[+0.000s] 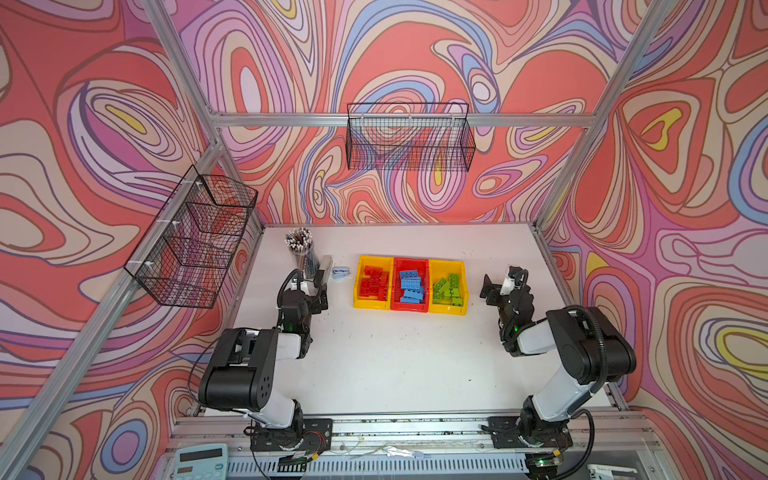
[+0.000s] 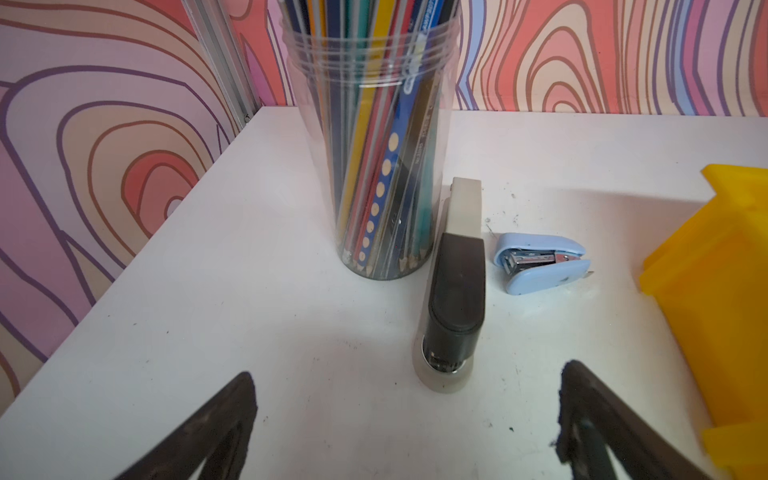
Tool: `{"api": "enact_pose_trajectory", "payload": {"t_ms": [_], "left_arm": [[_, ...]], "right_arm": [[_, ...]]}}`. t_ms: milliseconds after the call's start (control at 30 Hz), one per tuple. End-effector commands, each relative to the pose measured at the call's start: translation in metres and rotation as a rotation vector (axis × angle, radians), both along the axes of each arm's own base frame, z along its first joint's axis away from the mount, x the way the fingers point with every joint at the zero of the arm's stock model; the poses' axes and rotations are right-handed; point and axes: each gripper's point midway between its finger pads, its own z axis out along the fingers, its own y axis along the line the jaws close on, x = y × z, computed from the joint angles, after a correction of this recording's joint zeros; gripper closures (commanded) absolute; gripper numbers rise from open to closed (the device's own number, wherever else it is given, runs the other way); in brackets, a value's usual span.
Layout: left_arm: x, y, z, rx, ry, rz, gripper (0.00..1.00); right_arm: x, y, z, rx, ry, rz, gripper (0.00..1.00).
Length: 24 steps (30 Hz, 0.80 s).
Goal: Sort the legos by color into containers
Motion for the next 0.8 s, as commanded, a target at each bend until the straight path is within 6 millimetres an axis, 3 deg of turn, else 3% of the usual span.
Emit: {"api": "enact_pose_trajectory", "payload": {"t_ms": [0, 767], "left_arm": [[-0.0014, -0.0006, -0.001, 0.009, 0.005, -0.015, 0.0], [-0.0016, -0.0008, -0.001, 0.009, 0.004, -0.016, 0.0]], "right_arm": [[0.0001, 0.0, -0.0011, -0.007, 0.004, 0.007, 0.02], [0.001, 0.0017, -0.0018, -0.011, 0.009, 0.018, 0.02]]}}
